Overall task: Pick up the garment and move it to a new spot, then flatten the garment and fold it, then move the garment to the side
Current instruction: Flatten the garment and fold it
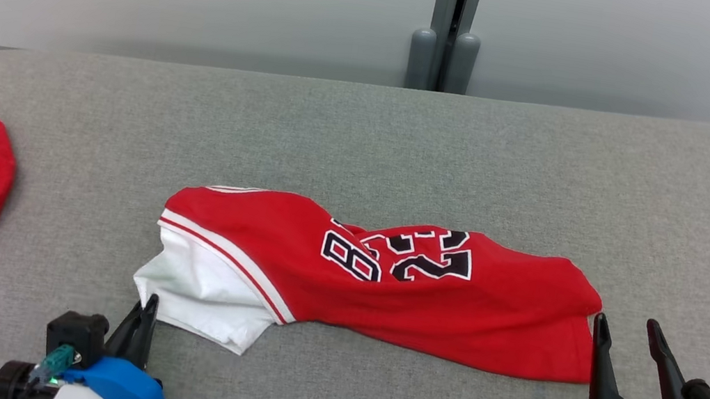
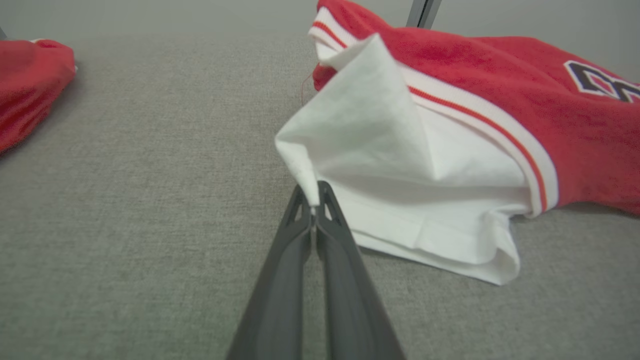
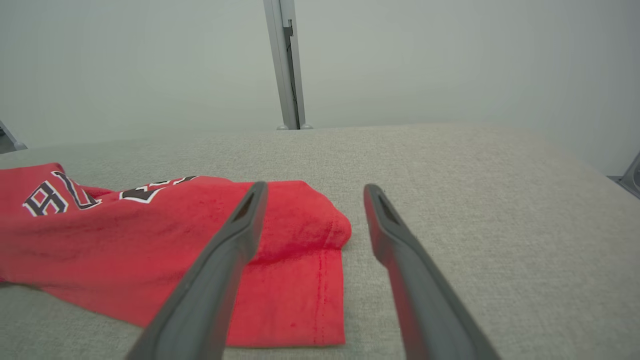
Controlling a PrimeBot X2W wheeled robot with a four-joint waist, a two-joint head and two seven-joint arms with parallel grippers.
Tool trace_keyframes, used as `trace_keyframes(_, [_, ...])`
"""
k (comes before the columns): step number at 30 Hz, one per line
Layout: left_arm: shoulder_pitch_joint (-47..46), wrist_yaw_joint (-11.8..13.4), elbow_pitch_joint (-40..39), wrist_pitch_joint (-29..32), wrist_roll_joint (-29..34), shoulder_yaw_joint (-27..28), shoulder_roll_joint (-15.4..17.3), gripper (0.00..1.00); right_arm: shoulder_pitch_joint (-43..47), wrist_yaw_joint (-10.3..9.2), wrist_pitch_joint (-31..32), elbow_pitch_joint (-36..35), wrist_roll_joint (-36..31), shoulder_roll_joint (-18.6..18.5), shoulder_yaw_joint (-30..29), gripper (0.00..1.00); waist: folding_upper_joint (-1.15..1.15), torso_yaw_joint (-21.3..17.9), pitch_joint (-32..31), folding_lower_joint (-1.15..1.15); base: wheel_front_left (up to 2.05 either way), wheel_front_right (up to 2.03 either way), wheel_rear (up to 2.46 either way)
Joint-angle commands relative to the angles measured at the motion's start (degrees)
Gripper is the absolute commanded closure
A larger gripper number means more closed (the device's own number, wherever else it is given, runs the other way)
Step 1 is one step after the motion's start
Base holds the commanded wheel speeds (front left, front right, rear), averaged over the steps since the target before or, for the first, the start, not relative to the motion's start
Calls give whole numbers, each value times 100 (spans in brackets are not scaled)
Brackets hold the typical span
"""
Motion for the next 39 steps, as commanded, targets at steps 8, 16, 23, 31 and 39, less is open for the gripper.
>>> trace_keyframes(8, [1182, 486, -1478, 283, -110, 50, 193, 100, 168, 1, 7, -18, 46, -8, -120, 0, 0, 248, -101, 0, 0, 0, 0])
trace_keyframes(16, [2277, 1051, -2746, 809, -329, 203, 406, 100, 164, 1, -6, -14, 42, -7, -235, 0, 0, 400, -64, 0, 0, 0, 0])
trace_keyframes(23, [2445, 1200, -3146, 810, -359, 276, 432, 0, 105, 1, 17, 29, 21, -7, -197, 0, 0, 399, -76, 0, 0, 0, 0])
trace_keyframes(31, [2156, 1286, -3321, 194, -101, 432, 414, 0, 129, 2, 37, -25, -48, -8, -184, 0, 0, 221, -227, 0, 0, 0, 0])
trace_keyframes(39, [1664, 1162, -3336, 0, 202, 598, 380, 0, 221, 1, 102, -164, -82, -7, -70, 0, 0, -42, -430, 0, 0, 0, 0])
